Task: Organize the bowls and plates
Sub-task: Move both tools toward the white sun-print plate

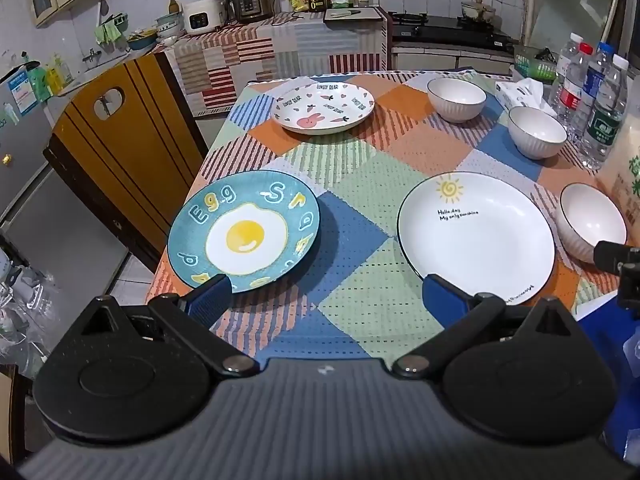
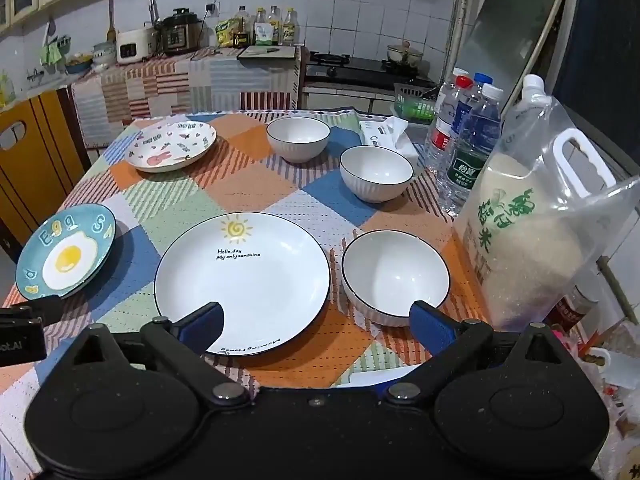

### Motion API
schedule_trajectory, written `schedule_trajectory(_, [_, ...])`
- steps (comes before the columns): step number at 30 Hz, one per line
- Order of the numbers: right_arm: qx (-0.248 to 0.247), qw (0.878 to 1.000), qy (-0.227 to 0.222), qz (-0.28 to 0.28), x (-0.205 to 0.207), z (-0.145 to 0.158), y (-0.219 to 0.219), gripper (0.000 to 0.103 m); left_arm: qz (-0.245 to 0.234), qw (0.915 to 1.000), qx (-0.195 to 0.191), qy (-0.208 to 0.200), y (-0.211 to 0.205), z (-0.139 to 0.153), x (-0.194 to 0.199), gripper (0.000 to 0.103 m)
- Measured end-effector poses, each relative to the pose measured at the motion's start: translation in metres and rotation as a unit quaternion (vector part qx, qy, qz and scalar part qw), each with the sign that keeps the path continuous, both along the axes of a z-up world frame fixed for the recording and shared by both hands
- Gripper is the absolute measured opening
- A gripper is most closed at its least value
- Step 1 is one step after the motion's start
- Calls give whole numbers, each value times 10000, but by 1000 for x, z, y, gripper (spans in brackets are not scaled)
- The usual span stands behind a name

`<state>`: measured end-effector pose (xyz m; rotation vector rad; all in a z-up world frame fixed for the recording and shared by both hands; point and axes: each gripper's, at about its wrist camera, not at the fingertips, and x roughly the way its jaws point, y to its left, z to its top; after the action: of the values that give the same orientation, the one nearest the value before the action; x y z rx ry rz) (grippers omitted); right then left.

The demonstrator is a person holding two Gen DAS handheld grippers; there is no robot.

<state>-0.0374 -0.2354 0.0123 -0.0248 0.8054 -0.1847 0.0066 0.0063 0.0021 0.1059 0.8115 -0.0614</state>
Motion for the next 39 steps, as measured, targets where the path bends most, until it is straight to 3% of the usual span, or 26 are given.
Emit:
schedule_trajectory(8, [-16,9999,-71,90,1,4,3,101,102,9998,-76,119,-1,-2,3,103])
schedule_trajectory(15, [286,9995,-69,145,4,8,1,101,86,9998,7,183,-4,-7,1,103])
schedule_trajectory(23, [138,9994,-158,264,3,17,5,101,79,9997,211,-101,-3,-2,-2,103])
schedule_trajectory(27, [296,9988,-182,340,3,28,4,101,28,9992,350,-212,-1,1,1,103])
schedule_trajectory(39, [190,9991,-229,316,3,30,2,101,39,9998,-24,-201,9,12,4,103])
